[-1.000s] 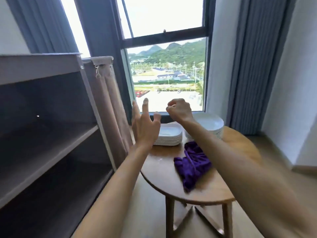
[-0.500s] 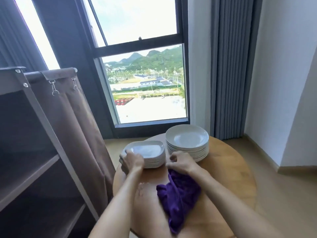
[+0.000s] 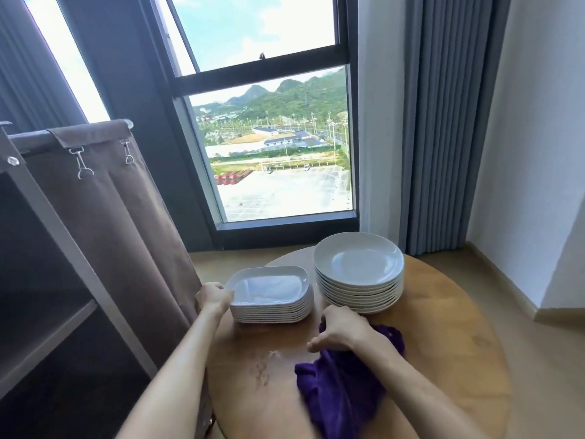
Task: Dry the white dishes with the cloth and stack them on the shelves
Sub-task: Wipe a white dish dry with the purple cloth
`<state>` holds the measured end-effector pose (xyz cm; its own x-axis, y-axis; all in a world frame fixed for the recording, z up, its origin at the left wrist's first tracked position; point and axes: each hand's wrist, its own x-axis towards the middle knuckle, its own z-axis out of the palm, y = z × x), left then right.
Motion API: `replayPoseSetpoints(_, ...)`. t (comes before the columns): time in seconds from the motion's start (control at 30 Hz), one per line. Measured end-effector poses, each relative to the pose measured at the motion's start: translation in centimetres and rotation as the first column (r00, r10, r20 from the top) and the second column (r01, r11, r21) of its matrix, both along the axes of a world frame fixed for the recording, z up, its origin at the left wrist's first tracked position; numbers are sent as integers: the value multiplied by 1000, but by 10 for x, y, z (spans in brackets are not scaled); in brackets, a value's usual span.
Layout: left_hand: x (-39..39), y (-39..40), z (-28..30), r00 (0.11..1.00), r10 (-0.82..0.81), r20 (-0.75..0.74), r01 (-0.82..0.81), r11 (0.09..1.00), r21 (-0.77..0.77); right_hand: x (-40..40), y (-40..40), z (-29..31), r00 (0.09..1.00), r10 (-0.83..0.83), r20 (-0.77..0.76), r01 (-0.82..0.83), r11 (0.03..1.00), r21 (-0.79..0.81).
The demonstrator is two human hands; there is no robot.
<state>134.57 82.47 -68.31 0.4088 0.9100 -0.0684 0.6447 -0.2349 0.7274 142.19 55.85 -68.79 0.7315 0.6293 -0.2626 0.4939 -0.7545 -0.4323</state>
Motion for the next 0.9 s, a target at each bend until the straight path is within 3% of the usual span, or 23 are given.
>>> replayPoseSetpoints(0.2,-18,-4,10,993,96,75,-99,994,42,-7,-10,11,979,-49,199,88,977,-193)
replayPoseSetpoints(0.43,-31,-14,18,973,69,222,-36,989,-147,-22,-20,13,928,-278,249,263,961,90)
replayPoseSetpoints(0.53,-28,-27,16,991,40,125,-30,996,-80,-21,-27,21,889,-432,149,385,884,266)
replayPoseSetpoints(0.63,-25,-39,13,990,62,129,-58,998,-39,-14,-33,27,854,-520,7,475,786,396)
replayPoseSetpoints(0.8,-28,-44,10,975,117,189,-134,988,75,1,-39,33,808,-542,-231,568,613,549)
replayPoseSetpoints(0.9,-24,-44,9,957,132,258,-150,987,51,-2,-38,29,798,-535,-277,587,587,557)
